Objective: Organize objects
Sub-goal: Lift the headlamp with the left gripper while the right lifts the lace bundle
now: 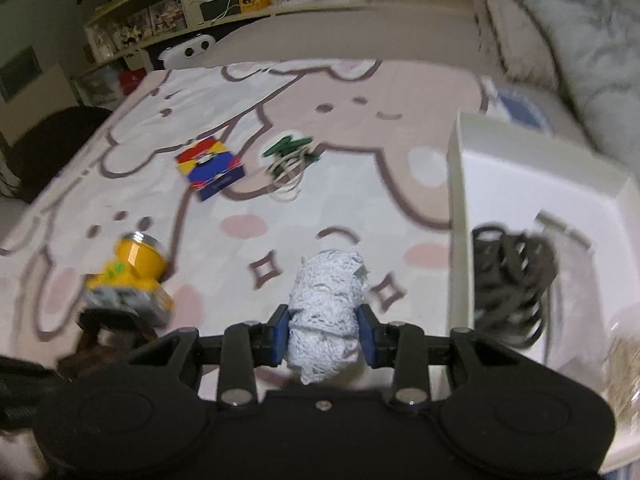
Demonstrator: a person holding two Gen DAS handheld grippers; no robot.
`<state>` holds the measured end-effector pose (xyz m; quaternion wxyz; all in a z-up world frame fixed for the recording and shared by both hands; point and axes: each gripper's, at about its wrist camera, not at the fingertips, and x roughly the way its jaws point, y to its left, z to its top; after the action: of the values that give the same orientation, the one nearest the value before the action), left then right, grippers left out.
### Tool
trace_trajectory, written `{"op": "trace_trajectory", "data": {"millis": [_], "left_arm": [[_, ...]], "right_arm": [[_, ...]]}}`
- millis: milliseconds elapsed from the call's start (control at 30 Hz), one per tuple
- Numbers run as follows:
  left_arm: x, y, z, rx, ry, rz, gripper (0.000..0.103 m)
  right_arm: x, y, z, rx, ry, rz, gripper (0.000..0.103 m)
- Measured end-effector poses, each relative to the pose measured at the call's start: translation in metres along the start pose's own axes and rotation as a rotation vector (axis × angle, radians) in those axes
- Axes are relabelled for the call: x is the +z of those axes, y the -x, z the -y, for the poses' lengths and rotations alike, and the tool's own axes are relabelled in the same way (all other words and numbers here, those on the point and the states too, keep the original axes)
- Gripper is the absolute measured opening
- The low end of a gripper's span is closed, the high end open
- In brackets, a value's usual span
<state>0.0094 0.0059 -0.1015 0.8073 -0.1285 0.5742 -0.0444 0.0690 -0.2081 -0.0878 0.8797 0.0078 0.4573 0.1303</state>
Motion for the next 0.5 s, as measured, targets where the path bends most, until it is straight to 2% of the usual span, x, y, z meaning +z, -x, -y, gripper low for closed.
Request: {"op": "trace_trajectory", "data": {"millis": [33,100,167,200,233,300,367,500], "left_arm": [[-0.002,0.003,-0.001,0.004,-0.002,-0.004,0.012],[-0.003,0.014,-0.004,0.015,0.01,0.013,0.016],[0.0,0.025,-0.004,0.035,0.008,0.043,0.035],[0.003,0.029,-0.003,0.046,0.006,0.058,0.05],[0.007,0.032,-0.003,0.06,0.005,0.076,0.06],[0.019,0.038,-0.003,0.091,0.008,0.117,0.065],[0.034,0.041,-0.004,0.105,0.026,0.148,0.066],[0.061,0.035,0.002,0.124,0.009,0.159,0.066]], "right_arm": [[-0.001,0.001,0.0,0.017,-0.008,-0.012,0.036],[-0.002,0.002,-0.002,0.049,-0.018,-0.039,0.036],[-0.004,-0.001,-0.003,0.084,-0.026,-0.075,0.036],[-0.005,-0.003,-0.004,0.098,-0.028,-0.095,0.036],[-0.007,-0.006,-0.005,0.108,-0.03,-0.115,0.037],[-0.009,-0.011,-0.009,0.118,-0.026,-0.143,0.037],[-0.01,-0.015,-0.012,0.13,-0.016,-0.16,0.039],[-0.009,-0.018,-0.012,0.13,-0.033,-0.171,0.043]]}}
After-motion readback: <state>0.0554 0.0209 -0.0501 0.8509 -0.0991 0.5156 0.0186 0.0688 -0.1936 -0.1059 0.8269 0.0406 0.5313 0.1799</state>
